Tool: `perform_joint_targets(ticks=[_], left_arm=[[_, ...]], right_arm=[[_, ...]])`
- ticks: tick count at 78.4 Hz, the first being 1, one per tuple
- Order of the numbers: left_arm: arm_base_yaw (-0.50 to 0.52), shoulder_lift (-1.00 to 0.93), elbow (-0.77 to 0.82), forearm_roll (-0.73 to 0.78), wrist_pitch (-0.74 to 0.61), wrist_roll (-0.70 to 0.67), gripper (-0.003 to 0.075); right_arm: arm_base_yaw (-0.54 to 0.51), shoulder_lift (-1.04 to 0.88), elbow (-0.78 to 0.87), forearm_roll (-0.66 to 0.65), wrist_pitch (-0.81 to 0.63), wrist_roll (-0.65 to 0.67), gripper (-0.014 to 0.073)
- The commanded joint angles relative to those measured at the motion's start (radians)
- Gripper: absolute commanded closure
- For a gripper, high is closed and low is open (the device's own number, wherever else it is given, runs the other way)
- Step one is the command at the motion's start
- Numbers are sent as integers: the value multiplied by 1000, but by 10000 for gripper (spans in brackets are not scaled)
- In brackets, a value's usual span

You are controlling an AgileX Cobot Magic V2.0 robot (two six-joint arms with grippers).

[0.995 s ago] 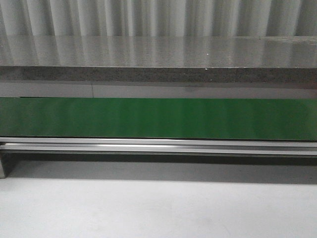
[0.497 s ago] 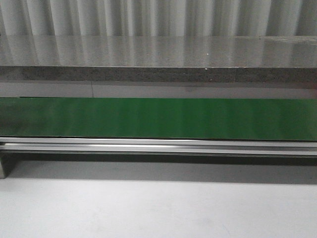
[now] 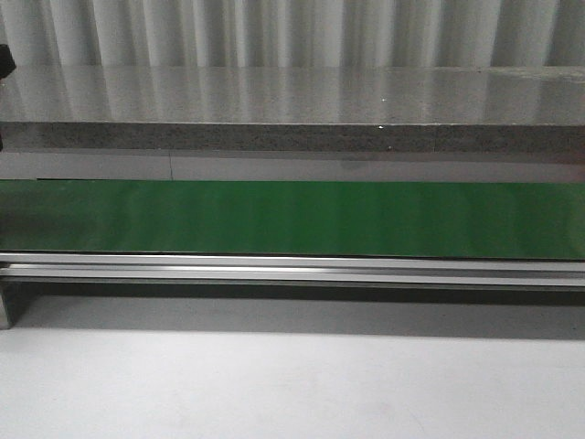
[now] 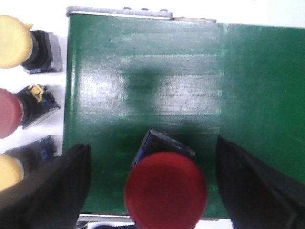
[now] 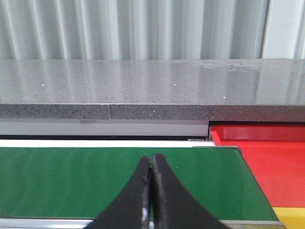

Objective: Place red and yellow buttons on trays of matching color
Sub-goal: 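Lower the red button onto the belt and open the left gripper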

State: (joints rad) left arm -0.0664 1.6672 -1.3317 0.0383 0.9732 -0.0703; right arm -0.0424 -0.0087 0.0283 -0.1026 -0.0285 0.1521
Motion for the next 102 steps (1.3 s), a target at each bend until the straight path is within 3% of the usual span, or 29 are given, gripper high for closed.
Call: perform_joint_targets(ticks=[1,19,33,49,72,84,102], left_arm=[[-6,-64,-30,-55,-79,0,185],[-4,-142,-30,-74,-110,0,185],[30,-199,-28,-10,-8,0,185],[148,-246,23,10,83,21,185],[417,-260,157,24,170,23,185],[496,-202,173,23,237,23,186],[509,-106,173,50,211,17,186]], right_arm=[[-1,-18,-20,-8,-72,-3,661],[-1,-18,-20,-8,-72,-3,661],[-1,-18,-20,-8,-72,-3,661],[-1,-18,-20,-8,-72,-3,661],[-1,-18,-20,-8,-72,-3,661],[-1,-18,-20,-8,-72,-3,661],[-1,-18,-20,-8,-72,-3,661]])
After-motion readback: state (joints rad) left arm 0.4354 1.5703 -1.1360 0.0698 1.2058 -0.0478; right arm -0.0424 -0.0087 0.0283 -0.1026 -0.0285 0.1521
